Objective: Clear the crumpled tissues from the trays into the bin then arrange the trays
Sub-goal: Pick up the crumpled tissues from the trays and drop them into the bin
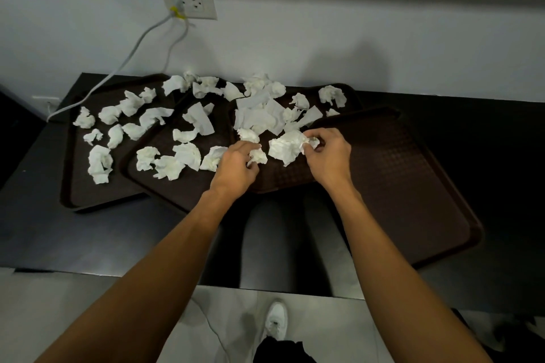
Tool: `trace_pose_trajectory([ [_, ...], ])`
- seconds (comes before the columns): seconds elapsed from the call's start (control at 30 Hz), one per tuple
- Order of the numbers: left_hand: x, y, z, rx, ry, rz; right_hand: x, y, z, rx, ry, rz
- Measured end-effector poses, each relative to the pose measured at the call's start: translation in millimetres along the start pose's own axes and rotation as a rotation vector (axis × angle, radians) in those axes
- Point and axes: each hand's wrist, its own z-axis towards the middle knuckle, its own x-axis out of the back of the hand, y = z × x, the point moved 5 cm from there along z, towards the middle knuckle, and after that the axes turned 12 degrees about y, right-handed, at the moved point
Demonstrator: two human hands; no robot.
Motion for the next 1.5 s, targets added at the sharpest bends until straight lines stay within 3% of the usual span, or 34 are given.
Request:
trace_pose_trajectory([
  [0.33, 78, -9, -34, 0.032, 0.17, -0.099, -32, -49, -50, 0.013, -0.07, 0.046],
  [0.47, 119, -26, -57, 0.124, 0.237, -0.169, -52, -73, -80, 0.009, -0.1, 0.067],
  [0.8, 233, -113, -144, 0.327, 0.394, -0.298, -125, -153, -190, 0.053, -0.221, 0.105],
  [1.17, 340, -231, -275, 0.51, 0.527, -0.223, -221, -228, -351, 0.047, -0.452, 0.172],
  [1.5, 379, -302, -378, 0.751, 0.583, -0.208, -298, -252, -441, 0.115, -0.701, 0.111],
])
